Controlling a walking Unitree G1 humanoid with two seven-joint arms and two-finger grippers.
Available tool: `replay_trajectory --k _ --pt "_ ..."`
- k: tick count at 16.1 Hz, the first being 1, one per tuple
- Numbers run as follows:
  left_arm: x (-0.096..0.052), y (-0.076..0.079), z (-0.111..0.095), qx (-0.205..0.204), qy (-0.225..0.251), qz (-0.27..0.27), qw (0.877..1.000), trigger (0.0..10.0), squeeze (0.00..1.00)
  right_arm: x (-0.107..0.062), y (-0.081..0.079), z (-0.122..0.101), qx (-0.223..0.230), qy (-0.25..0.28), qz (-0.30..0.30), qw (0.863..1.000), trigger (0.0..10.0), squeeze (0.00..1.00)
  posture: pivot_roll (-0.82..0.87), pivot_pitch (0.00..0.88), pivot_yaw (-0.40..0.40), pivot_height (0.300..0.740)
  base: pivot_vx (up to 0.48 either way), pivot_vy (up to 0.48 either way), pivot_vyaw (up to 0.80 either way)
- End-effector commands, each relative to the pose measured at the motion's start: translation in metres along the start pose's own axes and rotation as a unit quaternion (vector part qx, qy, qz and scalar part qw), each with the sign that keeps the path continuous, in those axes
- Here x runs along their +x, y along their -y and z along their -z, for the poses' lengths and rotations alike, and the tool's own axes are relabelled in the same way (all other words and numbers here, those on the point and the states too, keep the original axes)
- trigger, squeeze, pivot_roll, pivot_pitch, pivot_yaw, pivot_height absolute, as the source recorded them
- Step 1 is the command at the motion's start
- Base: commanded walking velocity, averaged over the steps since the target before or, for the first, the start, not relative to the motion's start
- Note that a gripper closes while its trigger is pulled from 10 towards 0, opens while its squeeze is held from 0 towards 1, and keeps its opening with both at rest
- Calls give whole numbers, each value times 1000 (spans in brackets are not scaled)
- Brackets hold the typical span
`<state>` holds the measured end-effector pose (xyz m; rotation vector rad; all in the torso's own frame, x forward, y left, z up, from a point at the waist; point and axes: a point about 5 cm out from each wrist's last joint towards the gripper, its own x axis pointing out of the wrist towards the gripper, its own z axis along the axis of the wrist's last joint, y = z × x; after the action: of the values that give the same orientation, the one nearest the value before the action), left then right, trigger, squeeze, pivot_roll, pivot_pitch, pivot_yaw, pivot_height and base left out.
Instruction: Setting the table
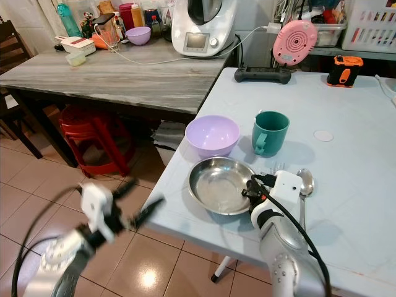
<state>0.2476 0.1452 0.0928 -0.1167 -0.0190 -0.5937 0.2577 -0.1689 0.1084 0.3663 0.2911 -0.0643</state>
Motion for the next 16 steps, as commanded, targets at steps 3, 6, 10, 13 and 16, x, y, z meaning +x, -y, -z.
replay_trajectory --k 3,6,10,13,16 --pt "-1 -16 5 -7 -17 -90 996 10000 0 -3 -12 -6 -28 51 -45 997 10000 0 -84 18 117 740 0 0 0" --pt "4 -19 9 -25 -19 -137 990 10000 0 -2 -13 -1 -39 45 -47 997 10000 0 -88 14 118 740 0 0 0" --pt "14 -15 9 -38 -11 -136 990 10000 0 2 -16 -2 -51 61 -60 995 10000 0 -86 0 117 740 0 0 -119" --pt "16 -16 9 -42 -9 -138 989 10000 0 1 -16 0 -58 64 -65 994 10000 0 -85 0 120 740 0 294 -623" --pt "16 -20 11 -44 -12 -142 989 10000 0 0 -15 2 -59 67 -67 994 10000 0 -84 0 118 740 0 310 0"
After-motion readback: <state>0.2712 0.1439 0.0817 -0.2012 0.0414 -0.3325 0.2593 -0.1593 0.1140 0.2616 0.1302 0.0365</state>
